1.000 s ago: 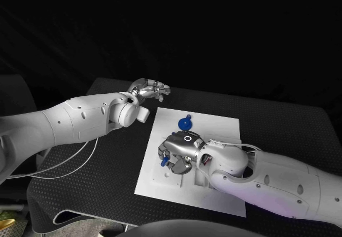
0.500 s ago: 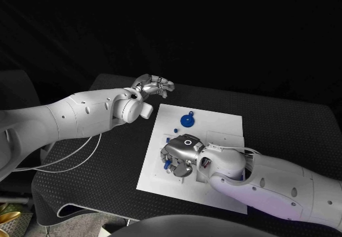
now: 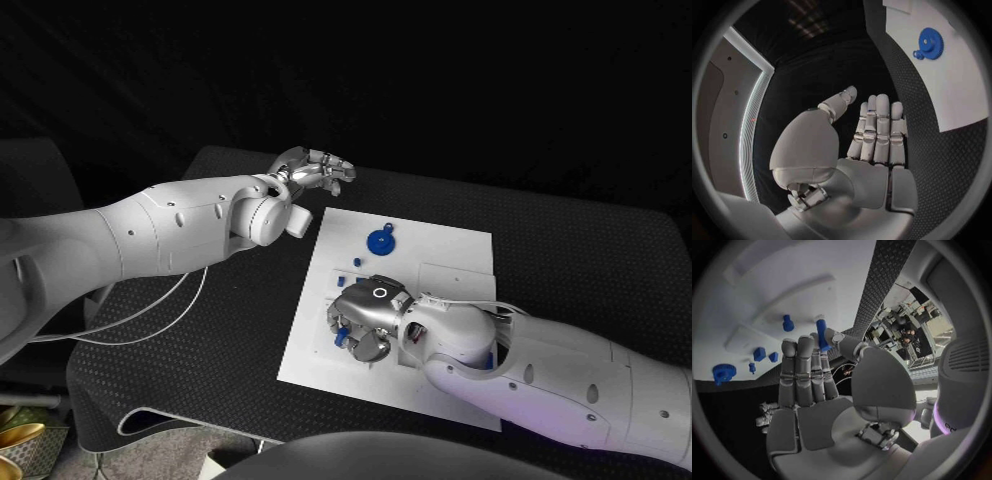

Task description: Assemble the parts on the task board

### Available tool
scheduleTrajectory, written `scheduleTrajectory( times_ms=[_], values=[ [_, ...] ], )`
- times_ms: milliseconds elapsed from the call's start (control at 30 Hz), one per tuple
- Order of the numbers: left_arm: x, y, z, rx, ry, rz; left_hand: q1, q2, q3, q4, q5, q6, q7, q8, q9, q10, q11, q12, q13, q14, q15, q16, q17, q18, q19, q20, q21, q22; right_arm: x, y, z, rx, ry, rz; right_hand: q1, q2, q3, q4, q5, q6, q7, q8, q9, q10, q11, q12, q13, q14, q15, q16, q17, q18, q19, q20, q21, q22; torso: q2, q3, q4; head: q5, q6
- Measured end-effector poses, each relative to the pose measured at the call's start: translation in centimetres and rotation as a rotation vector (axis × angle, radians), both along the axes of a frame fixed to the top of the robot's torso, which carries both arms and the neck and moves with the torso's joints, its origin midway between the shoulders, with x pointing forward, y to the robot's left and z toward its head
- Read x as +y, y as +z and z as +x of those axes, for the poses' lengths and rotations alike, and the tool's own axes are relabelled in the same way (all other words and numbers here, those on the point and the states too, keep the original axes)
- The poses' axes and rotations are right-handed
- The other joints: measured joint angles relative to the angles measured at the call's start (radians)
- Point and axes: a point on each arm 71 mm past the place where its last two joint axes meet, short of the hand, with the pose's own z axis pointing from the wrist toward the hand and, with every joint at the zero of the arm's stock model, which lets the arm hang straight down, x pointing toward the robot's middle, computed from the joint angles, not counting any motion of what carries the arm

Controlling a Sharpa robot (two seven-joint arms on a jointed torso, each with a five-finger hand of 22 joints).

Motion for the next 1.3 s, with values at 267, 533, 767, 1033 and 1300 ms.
scheduleTrajectory(
  times_ms=[267, 533, 767, 1033, 1300],
  values=[
    [0.08, 0.0, -0.01, 0.0, 0.001, 0.0, 0.0, 0.0, 0.0, 0.0, 0.0, 0.0, 0.0, 0.0, 0.0, 0.0, 0.0, 0.0, 0.0, 0.0, 0.0, 0.0, 0.0, 0.0, 0.0, 0.0, 0.0, 0.0, -0.03, -0.08, 0.02, -0.002, 0.001, -0.009, 0.0, 0.0, -0.001, -0.001, 0.004, 0.0, 0.0, 0.0, 0.0, 0.005, 0.0, -0.003, 0.0, -0.003, 0.0, 0.002, 0.0, 0.0, 0.002, -0.002, 0.0, 0.001, 0.0, -0.0004, -0.0003, -0.001, -0.001],
    [0.1, 0.0, -0.01, 0.0, 0.001, 0.0, 0.0, 0.0, -0.002, 0.002, 0.0, 0.0, 0.0, 0.0, 0.0, 0.0, 0.0, 0.0, 0.0, 0.0, 0.0, 0.0, 0.0, 0.0, 0.0, 0.0, 0.0, 0.0, -0.09, -0.1, 0.06, -0.001, 0.002, -0.014, 0.0, 0.0, -0.001, -0.001, 0.004, 0.0, 0.0, 0.0, 0.0, 0.005, 0.0, -0.004, 0.0, -0.003, 0.0, 0.002, 0.0, 0.0, 0.002, -0.002, 0.004, 0.001, 0.0, -0.0004, -0.0008, 0.001, -0.001],
    [0.17, 0.0, 0.0, 0.0, 0.003, 0.001, 0.0, 0.0, -0.002, 0.002, 0.0, 0.0, 0.0, 0.0, 0.0, 0.0, 0.0, 0.0, 0.0, 0.0, 0.0, 0.0, 0.001, 0.0, 0.0, 0.0, 0.0, 0.0, -0.06, -0.13, 0.14, -0.001, 0.003, -0.016, -0.003, -0.003, 0.0, -0.003, 0.004, -0.001, 0.0, -0.002, 0.009, 0.005, 0.0, -0.004, 0.003, -0.003, 0.0, 0.002, 0.0, 0.0, 0.003, -0.002, 0.004, 0.001, 0.0, -0.0004, -0.0014, 0.002, -0.002],
    [0.12, 0.0, -0.01, 0.001, 0.002, 0.001, 0.0, 0.0, -0.002, 0.002, 0.0, -0.004, 0.004, 0.0, 0.0, 0.0, 0.0, 0.0, 0.0, 0.0, 0.0, 0.0, 0.001, 0.0, 0.0, 0.0, 0.0, 0.0, -0.14, -0.18, 0.2, -0.007, 0.005, -0.02, -0.008, 0.0, 0.0, -0.005, 0.004, -0.002, 0.001, -0.004, 0.027, 0.005, 0.0, -0.004, 0.005, -0.003, 0.0, 0.002, -0.001, 0.0, 0.002, -0.002, 0.004, 0.001, 0.0, -0.0003, -0.0009, -0.001, -0.003],
    [0.19, -0.01, 0.0, 0.001, 0.003, 0.001, 0.0, 0.0, -0.002, 0.002, 0.0, -0.004, 0.004, 0.0, 0.001, 0.0, 0.0, 0.004, 0.0, 0.0, 0.0, 0.0, 0.001, 0.0, 0.0, 0.0, 0.0, 0.0, -0.36, -0.22, 0.24, -0.009, 0.003, -0.023, -0.008, 0.0, 0.002, -0.007, 0.004, -0.003, 0.001, 0.0, 0.027, 0.005, 0.0, -0.004, 0.005, -0.003, 0.001, 0.005, -0.001, 0.0, 0.002, -0.002, 0.008, 0.002, 0.0, -0.0003, -0.0004, 0.0, -0.004]
  ],
)
